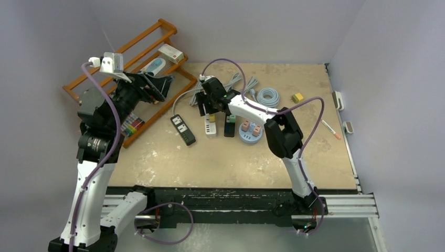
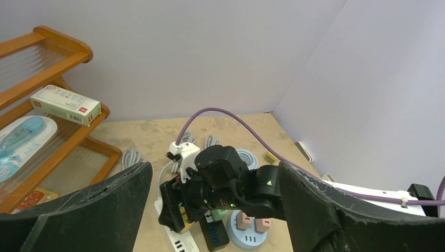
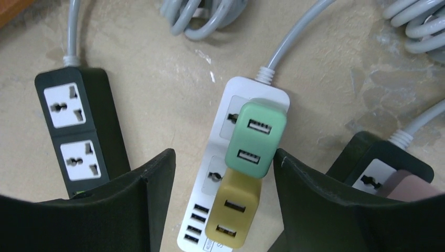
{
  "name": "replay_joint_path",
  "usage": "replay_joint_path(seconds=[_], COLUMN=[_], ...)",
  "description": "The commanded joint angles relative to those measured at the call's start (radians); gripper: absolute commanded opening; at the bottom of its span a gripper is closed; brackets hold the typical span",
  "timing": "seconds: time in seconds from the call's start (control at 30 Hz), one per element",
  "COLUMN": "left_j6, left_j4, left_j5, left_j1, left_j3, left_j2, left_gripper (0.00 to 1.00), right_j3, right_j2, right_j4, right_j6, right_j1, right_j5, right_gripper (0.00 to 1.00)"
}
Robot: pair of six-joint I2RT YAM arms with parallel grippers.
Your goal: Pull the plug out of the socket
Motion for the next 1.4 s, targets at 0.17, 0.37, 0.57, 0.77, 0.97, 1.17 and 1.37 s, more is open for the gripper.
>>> replay_joint_path(seconds=[0.17, 0.37, 0.57, 0.77, 0.97, 1.17, 1.37], left_j6=[-0.006, -0.174, -0.272, -0.278, -0.302, -0.298, -0.266], left_j4=[0.072, 0.197, 0.365, 0.431, 0.500, 0.498, 0.398], left_j5=[-0.075, -0.130, -0.068, -0.070, -0.086, -0.116, -0.222], left_j1=[-0.004, -0.006, -0.039, -0.118, -0.153, -0.166, -0.166], left_j3=[-0.147, -0.341, -0.497, -0.523, -0.533, -0.524, -0.502], left_j2=[0.050, 0.154, 0.256, 0.367, 0.443, 0.490, 0.504], left_gripper=[0.88, 0.86, 0.85, 0.84, 0.84, 0.83, 0.83], right_j3=[0.103, 0.023, 0.008, 0.046, 0.026, 0.009, -0.053], right_j2=[0.080, -0.007, -0.099, -0.128, -0.163, -0.189, -0.235], right_j4=[-0.030, 0.079, 0.180, 0.179, 0.217, 0.246, 0.299], right_j6=[0.003, -0.002, -0.004, 0.013, 0.048, 0.065, 0.093], right_j1=[-0.011, -0.040, -0.066, -0.069, -0.081, -0.099, -0.145], right_j5=[0.021, -0.071, -0.214, -0.278, -0.359, -0.385, -0.461], right_gripper=[0.23, 0.00, 0.00, 0.00, 0.00, 0.00, 0.00])
